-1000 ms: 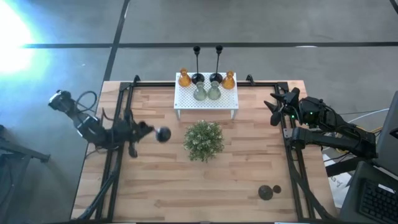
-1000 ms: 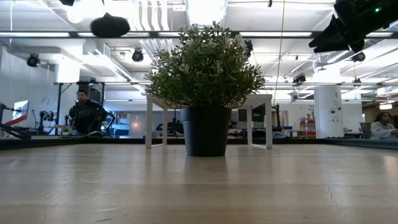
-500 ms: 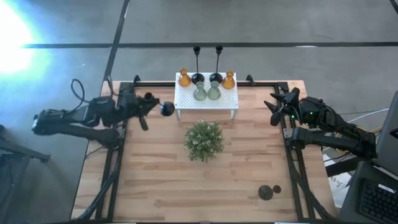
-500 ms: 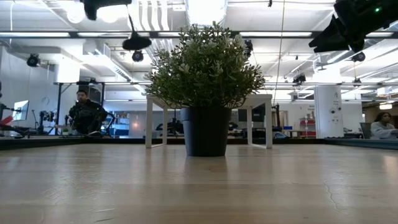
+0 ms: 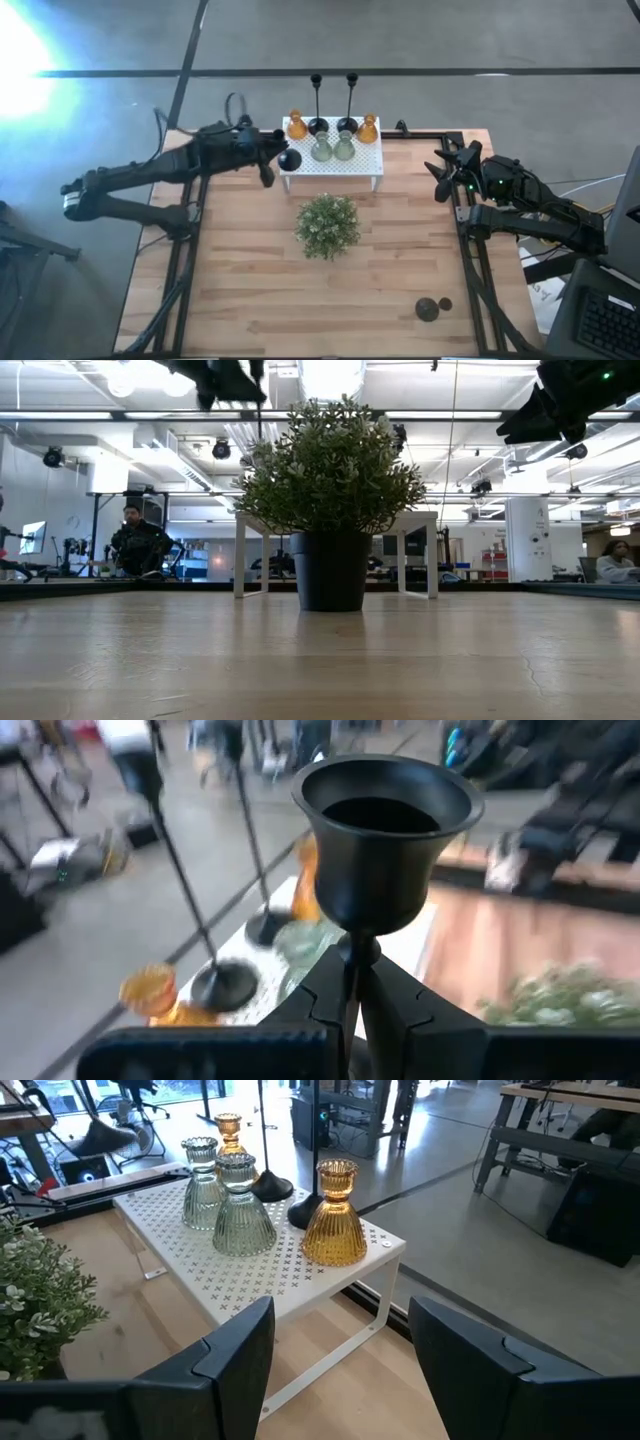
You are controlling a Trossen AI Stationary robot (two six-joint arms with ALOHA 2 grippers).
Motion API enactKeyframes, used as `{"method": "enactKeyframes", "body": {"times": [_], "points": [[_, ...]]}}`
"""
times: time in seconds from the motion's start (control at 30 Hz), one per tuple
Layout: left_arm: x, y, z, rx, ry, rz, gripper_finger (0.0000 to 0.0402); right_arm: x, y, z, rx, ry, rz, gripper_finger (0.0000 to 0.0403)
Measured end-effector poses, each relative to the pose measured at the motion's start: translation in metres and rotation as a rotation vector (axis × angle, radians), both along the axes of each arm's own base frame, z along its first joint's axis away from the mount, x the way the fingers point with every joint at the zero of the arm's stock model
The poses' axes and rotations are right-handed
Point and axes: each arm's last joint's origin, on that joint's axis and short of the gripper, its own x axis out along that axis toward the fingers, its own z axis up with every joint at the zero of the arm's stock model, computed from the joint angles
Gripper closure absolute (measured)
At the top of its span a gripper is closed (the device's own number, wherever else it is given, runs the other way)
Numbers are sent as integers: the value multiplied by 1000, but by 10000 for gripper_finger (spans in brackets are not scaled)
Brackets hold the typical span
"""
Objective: Pick & Place candle stick holders
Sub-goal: Put the left small black candle holder on the shelf
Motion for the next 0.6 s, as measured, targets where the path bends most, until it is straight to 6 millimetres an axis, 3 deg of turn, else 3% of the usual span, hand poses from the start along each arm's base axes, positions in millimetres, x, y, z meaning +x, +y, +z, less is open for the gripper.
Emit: {"method": "enactKeyframes", "body": {"times": [0.23,0.6], "points": [[20,13,10,19,6,20,383,0,0,0,-1,-1,-1,179],[28,25,-3,-50,61,74,383,0,0,0,-1,-1,-1,179]]}}
